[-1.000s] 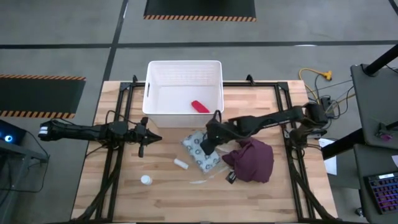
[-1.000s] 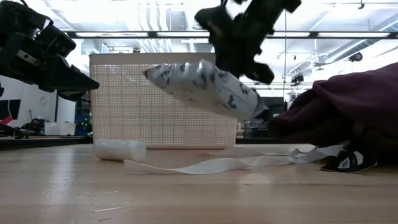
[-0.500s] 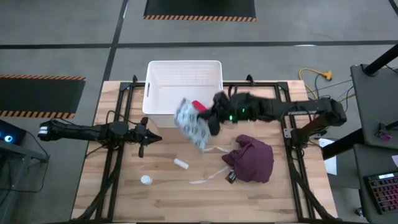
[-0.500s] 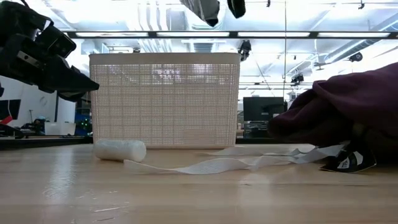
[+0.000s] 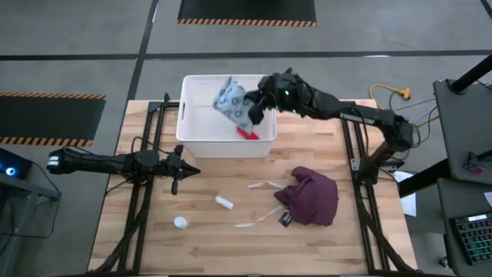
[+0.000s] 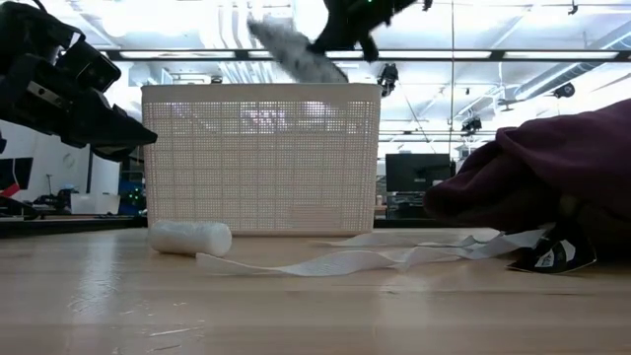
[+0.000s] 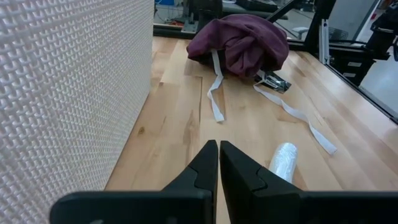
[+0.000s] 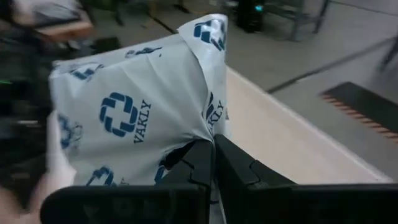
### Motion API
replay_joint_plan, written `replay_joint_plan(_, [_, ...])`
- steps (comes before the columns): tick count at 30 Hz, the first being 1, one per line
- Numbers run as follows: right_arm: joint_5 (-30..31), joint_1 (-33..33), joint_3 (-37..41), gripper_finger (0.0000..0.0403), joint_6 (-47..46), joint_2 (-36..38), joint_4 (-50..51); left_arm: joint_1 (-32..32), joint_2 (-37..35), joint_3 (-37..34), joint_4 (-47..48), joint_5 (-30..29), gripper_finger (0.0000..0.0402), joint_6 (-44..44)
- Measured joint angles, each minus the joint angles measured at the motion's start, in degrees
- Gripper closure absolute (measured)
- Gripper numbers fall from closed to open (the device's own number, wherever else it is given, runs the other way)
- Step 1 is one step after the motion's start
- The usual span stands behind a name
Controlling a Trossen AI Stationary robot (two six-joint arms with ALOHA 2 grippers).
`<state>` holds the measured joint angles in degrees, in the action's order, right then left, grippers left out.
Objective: Pick & place medical supplies in basket/bin
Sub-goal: Put the light blue mailer bag into the white bin
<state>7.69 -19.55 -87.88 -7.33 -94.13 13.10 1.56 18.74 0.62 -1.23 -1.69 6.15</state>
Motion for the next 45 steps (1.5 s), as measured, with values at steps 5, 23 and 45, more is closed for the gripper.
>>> replay_joint_plan(5, [-0.55, -5.08, -2.26, 0.0394, 9.2, -5.22, -0.07, -0.02, 0.0, 0.0, 0.0, 0.0, 0.0402, 0.0])
replay_joint_plan(23, [13.6, -6.54, -13.75, 0.0394, 41.96, -18.91, 0.29, -0.04, 0.0, 0.0, 0.0, 0.02, 0.0402, 0.0])
replay_joint_plan(45, [20.84, -5.14, -16.55, 0.0244, 45.62, -20.7, 5.23, -0.04, 0.0, 0.0, 0.0, -0.02, 0.0401, 0.0])
